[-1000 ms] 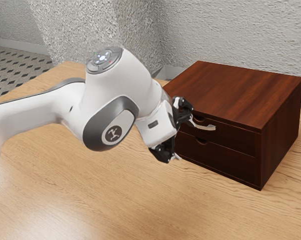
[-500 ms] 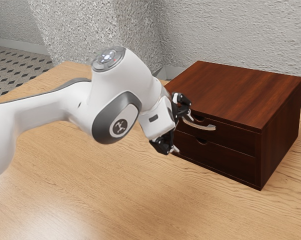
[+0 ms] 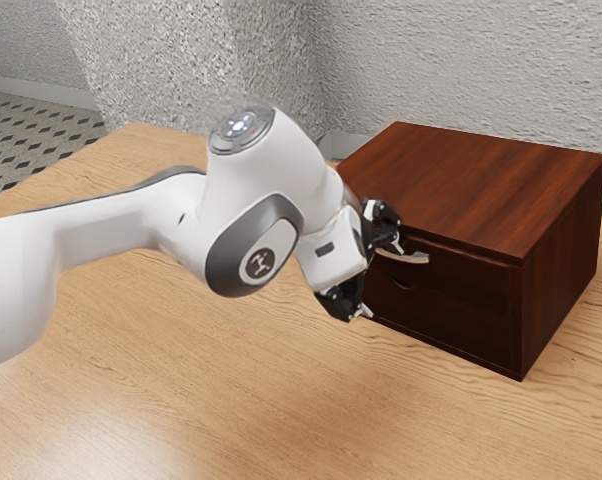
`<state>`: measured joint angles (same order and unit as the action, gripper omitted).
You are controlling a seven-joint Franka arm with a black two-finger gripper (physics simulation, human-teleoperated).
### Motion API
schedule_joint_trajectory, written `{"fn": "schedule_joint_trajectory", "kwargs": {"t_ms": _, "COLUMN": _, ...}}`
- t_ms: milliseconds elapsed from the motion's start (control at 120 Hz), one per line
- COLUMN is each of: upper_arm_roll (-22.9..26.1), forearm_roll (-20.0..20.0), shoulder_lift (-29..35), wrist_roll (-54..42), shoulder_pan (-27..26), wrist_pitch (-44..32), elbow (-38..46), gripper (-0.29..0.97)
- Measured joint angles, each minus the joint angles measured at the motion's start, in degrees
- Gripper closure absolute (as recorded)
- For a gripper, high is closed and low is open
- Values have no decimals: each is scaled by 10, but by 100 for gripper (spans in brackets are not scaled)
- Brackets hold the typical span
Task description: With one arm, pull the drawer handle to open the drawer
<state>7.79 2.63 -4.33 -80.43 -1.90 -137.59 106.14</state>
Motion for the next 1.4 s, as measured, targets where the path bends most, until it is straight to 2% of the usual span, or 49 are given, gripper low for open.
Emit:
{"fn": "schedule_joint_trajectory", "kwargs": {"t_ms": 317, "upper_arm_roll": 0, "forearm_roll": -3, "shoulder_lift": -4, "wrist_roll": -4, "shoulder_pan": 3, "wrist_pitch": -1, "elbow": 0, "gripper": 1}}
{"fn": "schedule_joint_trajectory", "kwargs": {"t_ms": 517, "upper_arm_roll": -3, "forearm_roll": -17, "shoulder_lift": 10, "wrist_roll": -4, "shoulder_pan": 4, "wrist_pitch": 0, "elbow": 2, "gripper": 22}}
{"fn": "schedule_joint_trajectory", "kwargs": {"t_ms": 692, "upper_arm_roll": -5, "forearm_roll": -29, "shoulder_lift": 13, "wrist_roll": -1, "shoulder_pan": 5, "wrist_pitch": 0, "elbow": 5, "gripper": 30}}
{"fn": "schedule_joint_trajectory", "kwargs": {"t_ms": 867, "upper_arm_roll": -5, "forearm_roll": -35, "shoulder_lift": 22, "wrist_roll": 3, "shoulder_pan": 6, "wrist_pitch": 3, "elbow": 7, "gripper": 46}}
{"fn": "schedule_joint_trajectory", "kwargs": {"t_ms": 1083, "upper_arm_roll": -3, "forearm_roll": -36, "shoulder_lift": 34, "wrist_roll": 8, "shoulder_pan": 8, "wrist_pitch": 2, "elbow": 21, "gripper": 60}}
{"fn": "schedule_joint_trajectory", "kwargs": {"t_ms": 1400, "upper_arm_roll": -11, "forearm_roll": -36, "shoulder_lift": 66, "wrist_roll": 14, "shoulder_pan": -2, "wrist_pitch": -3, "elbow": 63, "gripper": 62}}
